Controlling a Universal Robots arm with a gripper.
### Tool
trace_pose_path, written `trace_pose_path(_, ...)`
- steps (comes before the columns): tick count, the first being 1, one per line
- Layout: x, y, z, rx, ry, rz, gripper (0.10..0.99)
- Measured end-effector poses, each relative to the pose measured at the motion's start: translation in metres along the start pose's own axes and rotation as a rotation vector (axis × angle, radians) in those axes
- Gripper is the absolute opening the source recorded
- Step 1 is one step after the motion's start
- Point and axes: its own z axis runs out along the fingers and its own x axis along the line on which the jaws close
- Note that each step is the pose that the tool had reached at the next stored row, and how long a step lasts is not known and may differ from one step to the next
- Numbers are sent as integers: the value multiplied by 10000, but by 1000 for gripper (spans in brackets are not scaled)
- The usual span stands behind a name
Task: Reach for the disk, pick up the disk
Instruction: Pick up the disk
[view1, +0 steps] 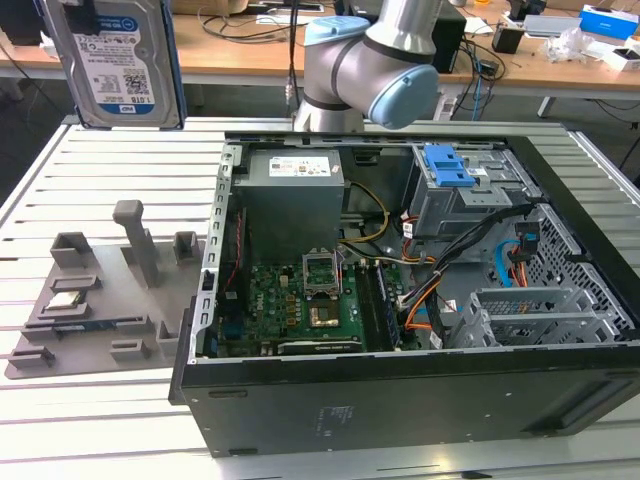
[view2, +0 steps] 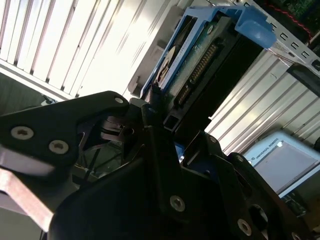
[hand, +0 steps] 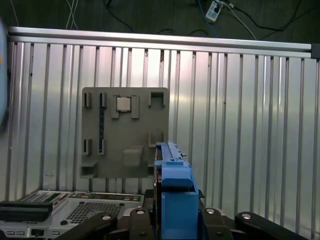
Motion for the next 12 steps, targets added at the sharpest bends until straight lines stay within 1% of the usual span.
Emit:
trace_pose_path(2,3,-67,-3,-1,0,0,369)
trace_pose_path(12,15,-322,-12,0,1,-1,369)
